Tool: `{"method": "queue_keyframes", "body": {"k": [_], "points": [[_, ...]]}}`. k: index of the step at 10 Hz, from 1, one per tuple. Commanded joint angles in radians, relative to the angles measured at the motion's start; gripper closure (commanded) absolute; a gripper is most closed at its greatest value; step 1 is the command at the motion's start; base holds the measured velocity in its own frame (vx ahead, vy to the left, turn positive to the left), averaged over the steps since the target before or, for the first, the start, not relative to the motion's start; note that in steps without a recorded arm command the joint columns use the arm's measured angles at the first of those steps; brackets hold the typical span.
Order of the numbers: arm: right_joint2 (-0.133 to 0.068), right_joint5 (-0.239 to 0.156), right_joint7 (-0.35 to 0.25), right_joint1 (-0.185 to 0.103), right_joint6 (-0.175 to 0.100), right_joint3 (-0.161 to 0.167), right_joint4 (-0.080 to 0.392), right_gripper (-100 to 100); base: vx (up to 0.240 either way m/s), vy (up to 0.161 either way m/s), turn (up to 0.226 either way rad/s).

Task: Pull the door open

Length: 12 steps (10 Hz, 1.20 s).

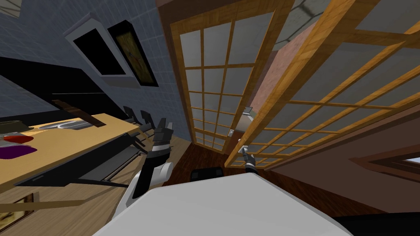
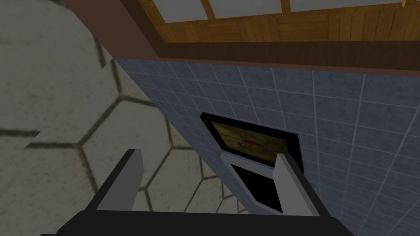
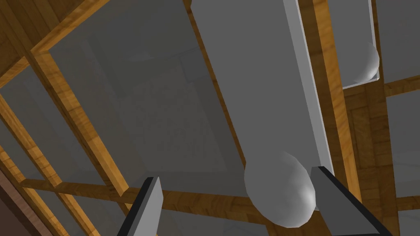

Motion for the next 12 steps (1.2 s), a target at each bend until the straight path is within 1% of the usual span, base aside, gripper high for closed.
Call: {"method": "queue_keyframes", "body": {"k": [1,4,7,8,11,12], "points": [[-0.012,-0.016,-0.036,0.011,0.01,-0.005,0.005,100,-0.031,-0.014,0.058],[-0.023,-0.039,-0.1,0.01,0.006,0.012,0.007,100,-0.04,-0.015,0.058],[-0.038,-0.07,-0.181,0.009,-0.001,0.035,0.01,100,-0.045,-0.025,0.08],[-0.038,-0.07,-0.188,0.009,-0.001,0.035,0.01,100,-0.047,-0.022,0.047],[-0.053,-0.105,-0.272,0.008,-0.008,0.06,0.013,100,-0.038,-0.023,0.075],[-0.053,-0.105,-0.283,0.008,-0.008,0.06,0.013,100,-0.039,-0.026,0.056]]}}
